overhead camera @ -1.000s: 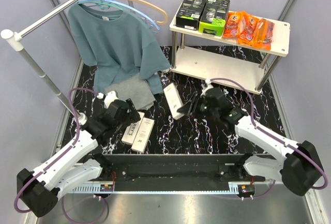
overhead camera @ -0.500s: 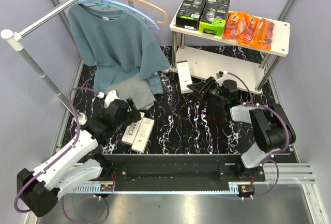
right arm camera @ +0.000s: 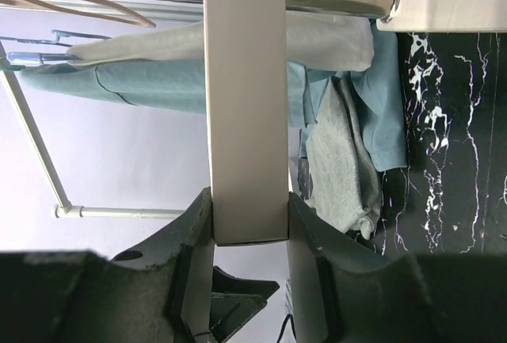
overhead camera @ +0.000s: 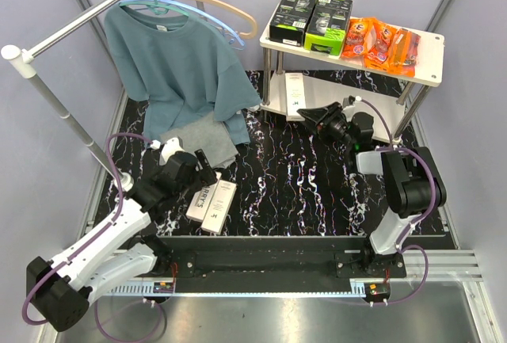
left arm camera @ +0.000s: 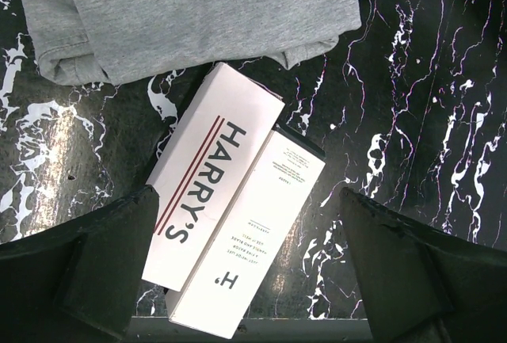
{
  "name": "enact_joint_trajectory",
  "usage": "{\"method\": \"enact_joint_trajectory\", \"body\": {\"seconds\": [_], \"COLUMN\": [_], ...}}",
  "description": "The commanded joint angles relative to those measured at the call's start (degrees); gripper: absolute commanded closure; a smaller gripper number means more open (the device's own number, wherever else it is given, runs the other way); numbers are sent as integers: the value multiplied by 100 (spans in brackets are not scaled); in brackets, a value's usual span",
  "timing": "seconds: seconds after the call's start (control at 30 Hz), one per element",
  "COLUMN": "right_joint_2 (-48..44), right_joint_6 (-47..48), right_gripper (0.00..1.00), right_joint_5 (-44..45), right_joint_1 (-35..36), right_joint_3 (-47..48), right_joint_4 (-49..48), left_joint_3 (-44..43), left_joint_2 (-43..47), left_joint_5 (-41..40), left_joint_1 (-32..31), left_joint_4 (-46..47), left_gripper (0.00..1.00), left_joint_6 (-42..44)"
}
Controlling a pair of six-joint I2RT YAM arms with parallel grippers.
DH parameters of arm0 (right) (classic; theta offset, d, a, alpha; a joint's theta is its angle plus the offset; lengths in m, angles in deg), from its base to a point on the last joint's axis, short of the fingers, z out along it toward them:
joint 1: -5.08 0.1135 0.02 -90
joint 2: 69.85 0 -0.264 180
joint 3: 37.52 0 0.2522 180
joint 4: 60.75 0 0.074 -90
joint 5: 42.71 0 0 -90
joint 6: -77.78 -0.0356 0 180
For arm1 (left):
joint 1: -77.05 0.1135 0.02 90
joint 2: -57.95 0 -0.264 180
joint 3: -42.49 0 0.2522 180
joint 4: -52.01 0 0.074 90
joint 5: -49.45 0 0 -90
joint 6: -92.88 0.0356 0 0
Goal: Place and organize the shaving razors onto the shelf
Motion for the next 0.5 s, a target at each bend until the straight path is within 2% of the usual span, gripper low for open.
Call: {"method": "enact_joint_trajectory", "body": {"seconds": [0.0, 0.27, 0.47], "right_joint_2": [78, 684, 1317], "right_joint_6": [297, 500, 281], "right_gripper": [100, 100, 100], "right_joint_5": [211, 589, 800], "right_joint_1": [-41, -50, -50], "right_joint_3": [573, 1610, 2296], "right_joint_4": [194, 1136, 1435], "left_joint_3": [18, 44, 79], "left_joint_2": [-3, 15, 15], "left_joint_5": [14, 32, 58], "left_joint_1": [11, 11, 2], "left_joint_4": [232, 285, 355], "left_gripper": [1, 1, 1], "left_joint_6": [80, 106, 106]}}
